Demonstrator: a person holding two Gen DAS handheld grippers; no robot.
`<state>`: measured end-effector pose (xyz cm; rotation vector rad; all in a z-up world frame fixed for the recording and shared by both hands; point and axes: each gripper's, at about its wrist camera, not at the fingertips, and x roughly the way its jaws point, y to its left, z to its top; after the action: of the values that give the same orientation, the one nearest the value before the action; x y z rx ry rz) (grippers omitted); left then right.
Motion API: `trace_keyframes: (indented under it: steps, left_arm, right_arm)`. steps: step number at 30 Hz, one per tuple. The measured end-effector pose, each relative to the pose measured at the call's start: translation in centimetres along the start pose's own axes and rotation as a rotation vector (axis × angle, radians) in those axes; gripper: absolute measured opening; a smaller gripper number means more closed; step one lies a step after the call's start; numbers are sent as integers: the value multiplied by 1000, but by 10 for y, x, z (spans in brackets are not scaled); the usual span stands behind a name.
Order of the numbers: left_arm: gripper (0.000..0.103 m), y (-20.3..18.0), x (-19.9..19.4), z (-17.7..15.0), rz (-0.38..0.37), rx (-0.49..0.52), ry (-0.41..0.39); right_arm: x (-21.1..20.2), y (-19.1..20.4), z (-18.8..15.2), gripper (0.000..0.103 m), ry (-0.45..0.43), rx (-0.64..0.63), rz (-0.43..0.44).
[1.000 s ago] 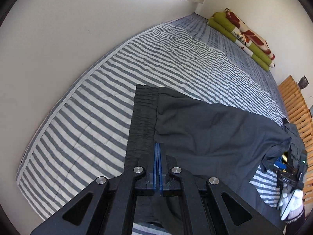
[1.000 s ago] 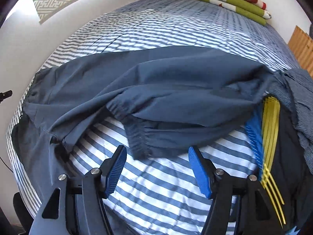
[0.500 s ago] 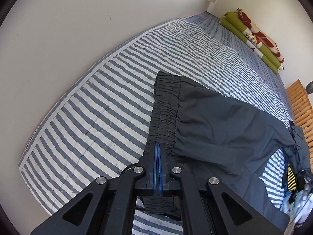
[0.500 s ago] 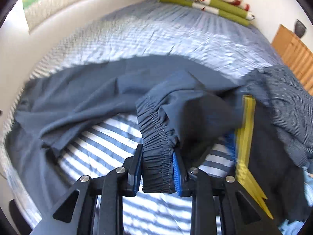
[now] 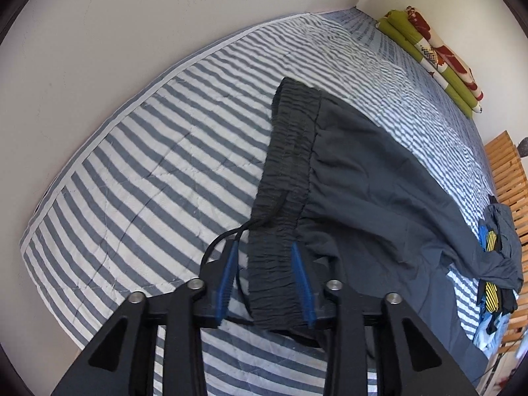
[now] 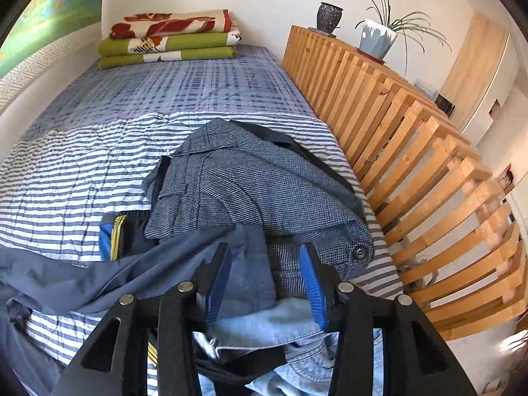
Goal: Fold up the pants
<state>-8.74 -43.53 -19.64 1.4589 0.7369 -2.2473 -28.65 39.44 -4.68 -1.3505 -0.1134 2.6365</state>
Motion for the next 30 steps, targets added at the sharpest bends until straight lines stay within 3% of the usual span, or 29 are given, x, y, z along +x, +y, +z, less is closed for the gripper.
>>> trace_keyframes:
  steps: [5, 9, 13, 18, 21, 22, 23, 24, 26, 28, 30]
  left_arm:
    - [48, 11, 27, -21, -44, -18, 71]
    - [52, 13, 22, -41, -114, -27, 65]
    - [57, 11, 5, -64, -155, 10, 47]
    - [61, 1, 11, -75, -151, 41, -4]
    - [59, -3, 28, -72, -190, -1, -11]
    - [55, -8, 31, -72, -183, 7, -22]
    - [44, -14, 32, -74, -174, 24, -39]
    - [26, -19, 33, -72, -162, 38, -53]
    - [22, -24, 30, -66, -176, 38, -67]
    - [2, -29, 21, -54, -145, 49, -94]
    - [2, -28, 5, -39, -154, 47, -122]
  right_arm:
    - [-18, 45, -59, 50, 60, -103, 255]
    - [-43, 126, -135, 57, 151, -311, 466]
    - [-63, 210, -214, 57, 227, -527, 591]
    - [-84, 297, -297, 57, 190, -869, 561]
    - [-83, 319, -324, 57, 215, -930, 572]
    - [-80, 324, -330, 57, 228, -940, 569]
    - [-77, 328, -334, 57, 231, -949, 556]
    - [-76, 331, -340, 57, 228, -959, 541]
    - [-73, 336, -349, 58, 218, -988, 509]
    - [-74, 338, -354, 66, 186, -1001, 496]
    - [-75, 338, -355, 66, 182, -1023, 482]
